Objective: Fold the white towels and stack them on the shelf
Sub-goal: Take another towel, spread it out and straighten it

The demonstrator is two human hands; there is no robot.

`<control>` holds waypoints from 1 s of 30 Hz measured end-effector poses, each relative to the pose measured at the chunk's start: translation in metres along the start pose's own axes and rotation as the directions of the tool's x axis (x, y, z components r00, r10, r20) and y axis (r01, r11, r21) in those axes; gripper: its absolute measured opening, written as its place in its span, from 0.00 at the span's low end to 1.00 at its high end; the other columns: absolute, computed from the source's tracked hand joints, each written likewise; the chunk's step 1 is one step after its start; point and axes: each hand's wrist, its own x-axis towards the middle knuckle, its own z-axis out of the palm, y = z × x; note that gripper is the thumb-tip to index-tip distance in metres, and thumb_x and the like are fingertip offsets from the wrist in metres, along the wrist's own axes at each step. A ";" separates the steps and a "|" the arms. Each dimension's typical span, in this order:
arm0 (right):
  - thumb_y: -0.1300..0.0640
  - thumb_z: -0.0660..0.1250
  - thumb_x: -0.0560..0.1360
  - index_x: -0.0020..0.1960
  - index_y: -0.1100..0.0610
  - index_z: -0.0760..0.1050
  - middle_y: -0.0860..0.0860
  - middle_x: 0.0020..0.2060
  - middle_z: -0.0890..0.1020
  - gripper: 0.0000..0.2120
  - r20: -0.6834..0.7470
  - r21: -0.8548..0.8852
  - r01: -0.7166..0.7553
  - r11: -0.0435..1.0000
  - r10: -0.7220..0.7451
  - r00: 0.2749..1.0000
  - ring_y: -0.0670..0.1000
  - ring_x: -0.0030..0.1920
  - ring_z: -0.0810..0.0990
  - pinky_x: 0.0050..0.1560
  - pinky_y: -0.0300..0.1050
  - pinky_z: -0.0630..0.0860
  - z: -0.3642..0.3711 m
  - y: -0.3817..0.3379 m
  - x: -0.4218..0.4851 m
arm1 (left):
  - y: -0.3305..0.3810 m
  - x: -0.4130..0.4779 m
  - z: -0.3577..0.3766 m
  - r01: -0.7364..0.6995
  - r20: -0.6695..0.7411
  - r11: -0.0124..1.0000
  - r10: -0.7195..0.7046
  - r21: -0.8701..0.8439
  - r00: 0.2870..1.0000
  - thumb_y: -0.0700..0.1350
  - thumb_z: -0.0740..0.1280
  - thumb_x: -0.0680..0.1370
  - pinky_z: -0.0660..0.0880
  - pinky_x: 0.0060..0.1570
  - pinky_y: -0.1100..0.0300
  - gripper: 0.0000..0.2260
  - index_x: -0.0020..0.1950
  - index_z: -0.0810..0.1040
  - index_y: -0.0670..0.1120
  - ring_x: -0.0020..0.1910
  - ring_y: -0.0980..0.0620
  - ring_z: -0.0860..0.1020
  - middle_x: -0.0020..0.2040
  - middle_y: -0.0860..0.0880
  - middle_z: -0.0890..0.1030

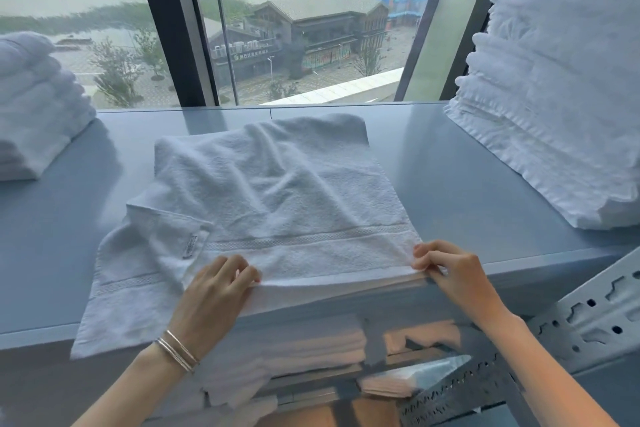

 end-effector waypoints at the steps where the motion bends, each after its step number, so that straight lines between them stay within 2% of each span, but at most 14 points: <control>1: 0.77 0.70 0.65 0.35 0.58 0.82 0.40 0.43 0.82 0.14 0.009 -0.054 0.019 0.998 -0.018 1.000 0.43 0.51 0.80 0.56 0.34 0.73 -0.001 -0.001 -0.003 | 0.001 0.000 0.000 0.006 -0.001 1.000 -0.006 -0.019 1.000 0.43 0.60 0.73 0.73 0.35 0.56 0.03 0.46 0.70 0.49 0.39 0.49 0.70 0.42 0.50 0.74; 4: 0.73 0.71 0.63 0.36 0.53 0.82 0.43 0.46 0.84 0.16 0.026 -0.254 0.052 0.966 -0.047 0.999 0.43 0.53 0.79 0.63 0.52 0.69 -0.010 -0.010 -0.009 | 0.002 0.002 0.002 0.013 0.006 0.998 -0.012 -0.062 1.000 0.42 0.59 0.73 0.72 0.38 0.59 0.05 0.46 0.71 0.50 0.40 0.51 0.71 0.43 0.51 0.75; 6: 0.71 0.72 0.63 0.33 0.52 0.80 0.42 0.42 0.84 0.14 0.025 -0.341 0.044 0.939 -0.037 0.999 0.46 0.54 0.80 0.59 0.56 0.73 -0.012 -0.022 -0.005 | 0.002 0.004 0.001 0.008 0.022 0.997 -0.006 -0.083 1.000 0.42 0.59 0.73 0.69 0.40 0.61 0.05 0.46 0.71 0.51 0.41 0.51 0.72 0.42 0.51 0.76; 8: 0.69 0.71 0.65 0.31 0.52 0.78 0.42 0.38 0.83 0.13 0.024 -0.316 0.041 0.948 -0.035 0.999 0.49 0.54 0.80 0.46 0.52 0.80 -0.002 -0.043 0.007 | 0.000 0.006 -0.003 -0.018 0.045 0.998 0.020 -0.052 0.999 0.44 0.60 0.73 0.68 0.41 0.61 0.04 0.45 0.72 0.52 0.41 0.52 0.72 0.42 0.53 0.76; 10: 0.69 0.68 0.66 0.34 0.54 0.79 0.44 0.39 0.84 0.11 0.055 -0.197 0.122 0.973 -0.113 0.992 0.50 0.53 0.80 0.42 0.51 0.80 0.020 -0.068 0.021 | -0.002 0.007 -0.009 -0.035 0.061 0.999 0.035 0.009 0.998 0.46 0.61 0.72 0.65 0.41 0.61 0.05 0.44 0.74 0.52 0.41 0.52 0.72 0.42 0.54 0.77; 13: 0.67 0.63 0.68 0.42 0.56 0.82 0.49 0.46 0.83 0.10 0.136 -0.011 0.251 0.968 -0.247 0.959 0.51 0.55 0.79 0.50 0.46 0.78 0.065 -0.112 0.036 | -0.014 0.005 -0.021 -0.034 0.101 0.996 0.026 0.079 0.994 0.49 0.63 0.69 0.66 0.45 0.59 0.07 0.45 0.77 0.51 0.44 0.51 0.74 0.43 0.54 0.78; 15: 0.66 0.63 0.70 0.47 0.57 0.81 0.51 0.50 0.82 0.11 0.198 0.084 0.284 0.955 -0.296 0.935 0.51 0.57 0.77 0.55 0.43 0.75 0.093 -0.140 0.045 | -0.031 -0.001 -0.028 -0.018 0.134 0.993 0.002 0.118 0.991 0.48 0.69 0.64 0.66 0.49 0.56 0.12 0.47 0.75 0.51 0.47 0.49 0.74 0.45 0.52 0.79; 17: 0.63 0.63 0.72 0.51 0.57 0.80 0.52 0.54 0.80 0.11 0.241 0.139 0.288 0.948 -0.314 0.918 0.52 0.58 0.76 0.57 0.39 0.70 0.117 -0.161 0.052 | -0.049 -0.005 -0.037 -0.020 0.180 0.987 -0.009 0.162 0.984 0.45 0.71 0.60 0.66 0.53 0.54 0.18 0.48 0.73 0.50 0.48 0.48 0.75 0.46 0.51 0.79; 19: 0.56 0.61 0.74 0.56 0.56 0.78 0.52 0.58 0.78 0.14 0.326 0.134 0.276 0.952 -0.305 0.895 0.53 0.60 0.74 0.60 0.38 0.65 0.134 -0.172 0.056 | -0.066 -0.004 -0.046 -0.038 0.203 0.974 -0.009 0.225 0.979 0.42 0.70 0.61 0.66 0.57 0.52 0.16 0.47 0.73 0.50 0.49 0.46 0.77 0.46 0.50 0.80; 20: 0.51 0.59 0.73 0.57 0.56 0.77 0.53 0.58 0.77 0.17 0.349 0.103 0.301 0.948 -0.317 0.882 0.54 0.61 0.73 0.63 0.42 0.64 0.143 -0.173 0.056 | -0.073 -0.002 -0.051 -0.043 0.217 0.965 -0.015 0.260 0.976 0.40 0.72 0.60 0.66 0.58 0.50 0.16 0.45 0.75 0.49 0.49 0.45 0.78 0.45 0.50 0.80; 23: 0.40 0.55 0.73 0.58 0.51 0.76 0.51 0.61 0.76 0.22 0.346 -0.041 0.386 0.921 -0.350 0.871 0.54 0.65 0.71 0.65 0.65 0.62 0.151 -0.169 0.055 | -0.084 0.007 -0.071 -0.096 0.254 0.949 0.017 0.301 0.967 0.40 0.77 0.54 0.66 0.61 0.47 0.16 0.38 0.79 0.46 0.53 0.44 0.79 0.43 0.49 0.81; 26: 0.25 0.43 0.69 0.67 0.41 0.66 0.44 0.69 0.67 0.35 0.413 -0.078 0.378 0.922 -0.316 0.854 0.50 0.73 0.56 0.69 0.70 0.46 0.145 -0.163 0.054 | -0.080 0.005 -0.091 -0.201 0.116 0.949 0.177 0.243 0.977 0.38 0.71 0.61 0.68 0.63 0.48 0.06 0.36 0.77 0.44 0.56 0.47 0.77 0.39 0.50 0.80; 28: 0.24 0.44 0.67 0.68 0.36 0.60 0.43 0.70 0.65 0.33 0.450 -0.053 0.403 0.914 -0.338 0.826 0.51 0.74 0.55 0.68 0.71 0.44 0.141 -0.161 0.054 | -0.074 -0.003 -0.097 -0.249 0.081 0.942 0.237 0.224 0.968 0.37 0.68 0.64 0.68 0.64 0.48 0.04 0.34 0.75 0.44 0.52 0.48 0.77 0.34 0.50 0.77; 30: 0.31 0.48 0.73 0.65 0.39 0.64 0.47 0.67 0.72 0.25 0.449 -0.100 0.477 0.873 -0.388 0.804 0.58 0.71 0.64 0.60 0.78 0.53 0.142 -0.160 0.052 | -0.076 -0.018 -0.091 -0.250 0.139 0.936 0.221 0.246 0.965 0.37 0.67 0.64 0.68 0.63 0.48 0.06 0.34 0.73 0.46 0.43 0.50 0.78 0.32 0.51 0.74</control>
